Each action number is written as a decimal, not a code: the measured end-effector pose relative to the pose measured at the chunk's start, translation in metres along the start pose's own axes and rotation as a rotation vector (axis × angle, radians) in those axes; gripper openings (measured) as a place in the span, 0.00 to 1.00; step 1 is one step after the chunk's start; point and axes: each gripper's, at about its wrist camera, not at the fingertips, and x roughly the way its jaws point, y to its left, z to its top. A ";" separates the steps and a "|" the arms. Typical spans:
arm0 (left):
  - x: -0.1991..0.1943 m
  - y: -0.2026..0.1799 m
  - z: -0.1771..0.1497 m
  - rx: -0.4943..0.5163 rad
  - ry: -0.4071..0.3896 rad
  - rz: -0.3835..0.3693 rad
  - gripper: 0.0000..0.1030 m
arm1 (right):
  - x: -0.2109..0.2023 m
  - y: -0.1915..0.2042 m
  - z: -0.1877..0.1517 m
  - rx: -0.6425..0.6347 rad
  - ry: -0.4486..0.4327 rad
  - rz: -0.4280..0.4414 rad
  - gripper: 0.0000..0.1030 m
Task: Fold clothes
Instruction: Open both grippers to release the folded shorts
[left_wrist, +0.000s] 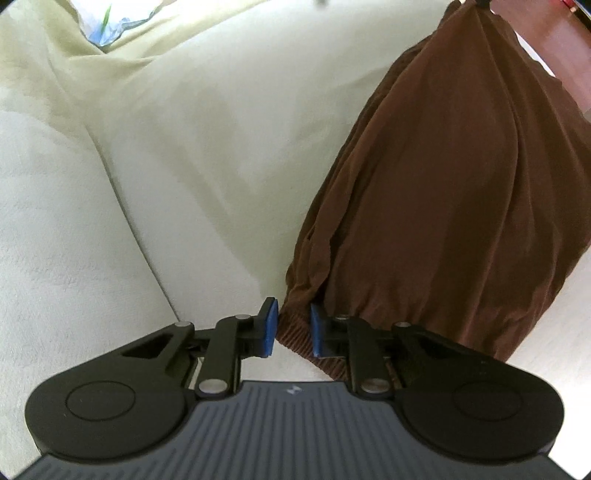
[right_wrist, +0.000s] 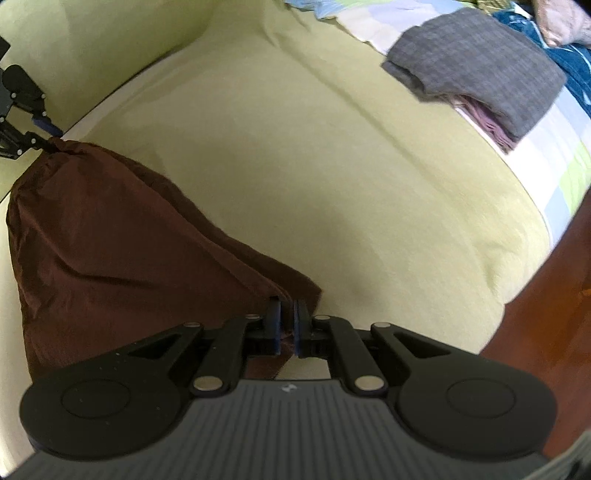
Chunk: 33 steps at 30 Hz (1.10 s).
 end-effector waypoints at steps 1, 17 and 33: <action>0.003 -0.001 0.000 0.001 0.005 0.002 0.21 | 0.003 -0.001 0.000 0.006 0.003 0.000 0.03; -0.015 -0.036 -0.031 -0.135 -0.030 0.111 0.27 | 0.008 -0.032 0.005 0.078 -0.026 -0.096 0.13; -0.144 -0.197 -0.034 -0.867 -0.344 0.199 0.56 | -0.112 0.021 -0.066 0.042 -0.149 -0.060 0.36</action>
